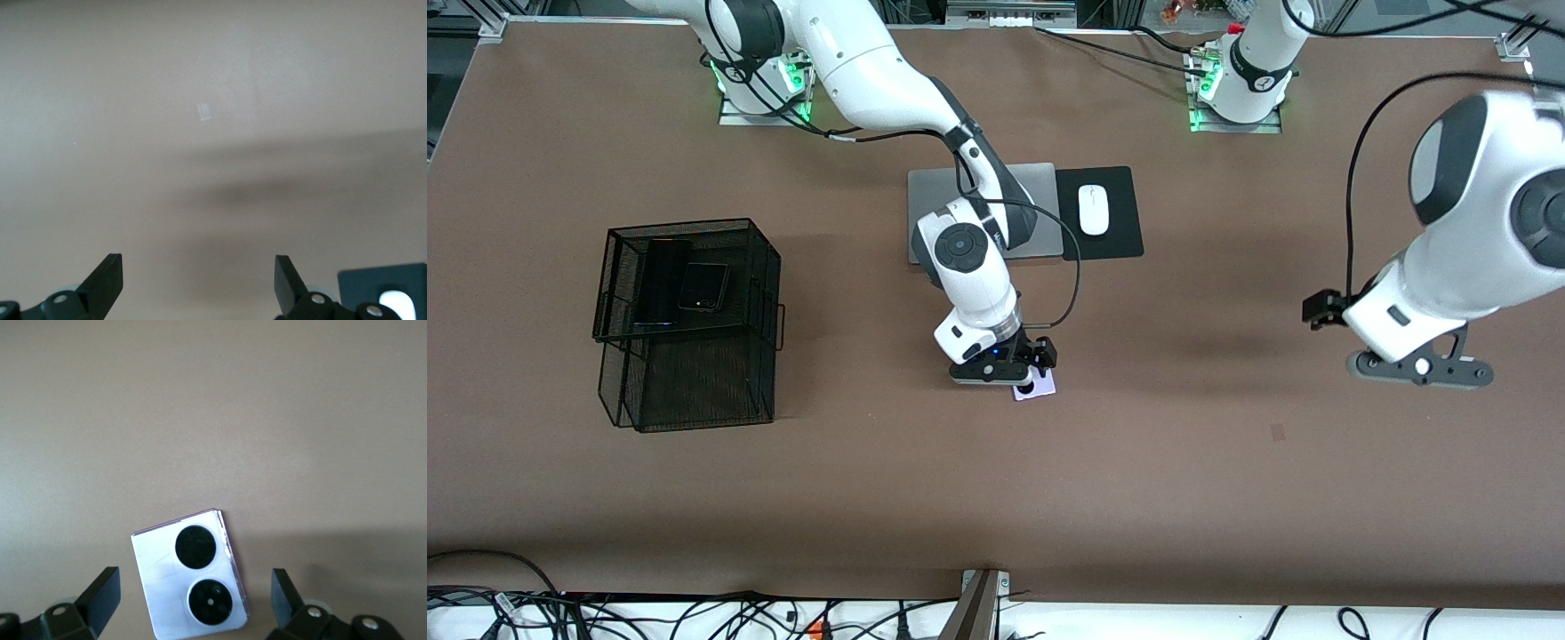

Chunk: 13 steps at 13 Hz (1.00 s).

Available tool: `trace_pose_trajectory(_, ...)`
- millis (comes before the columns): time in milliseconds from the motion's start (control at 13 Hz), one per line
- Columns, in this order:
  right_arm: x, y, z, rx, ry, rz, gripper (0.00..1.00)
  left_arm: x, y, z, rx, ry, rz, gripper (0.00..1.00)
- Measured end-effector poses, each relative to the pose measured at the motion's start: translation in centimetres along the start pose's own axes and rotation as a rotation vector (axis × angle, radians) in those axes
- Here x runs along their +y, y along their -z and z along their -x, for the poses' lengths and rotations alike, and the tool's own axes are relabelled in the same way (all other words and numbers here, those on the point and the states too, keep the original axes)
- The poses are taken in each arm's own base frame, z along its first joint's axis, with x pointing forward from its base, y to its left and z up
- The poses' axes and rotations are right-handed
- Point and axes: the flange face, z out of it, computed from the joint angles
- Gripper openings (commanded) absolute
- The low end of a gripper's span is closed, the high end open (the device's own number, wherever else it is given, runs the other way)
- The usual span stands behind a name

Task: Place phones with both arms
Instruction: 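Lower the right gripper onto the white phone while the left gripper retracts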

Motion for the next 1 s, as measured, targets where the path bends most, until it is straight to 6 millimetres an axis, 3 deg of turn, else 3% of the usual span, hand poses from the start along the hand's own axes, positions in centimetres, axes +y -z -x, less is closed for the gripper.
trace_pose_trajectory(230,-0.7,-1.3,1.4,0.020,0.069,0.022,1.00,-2.2,4.5,4.2,0.040,-0.007,0.028,1.00)
trace_pose_trajectory(461,-1.7,-1.4,2.7,0.033,0.169,0.046,1.00,-3.2,7.1,8.2,0.078,-0.002,0.041,1.00)
trace_pose_trajectory(691,-2.4,-1.7,3.8,0.029,0.218,0.053,1.00,-3.2,7.6,8.9,0.139,-0.002,0.064,1.00)
trace_pose_trajectory(998,-2.2,-3.0,4.5,0.047,0.253,0.068,1.00,-6.8,7.1,8.9,0.165,-0.028,0.110,1.00)
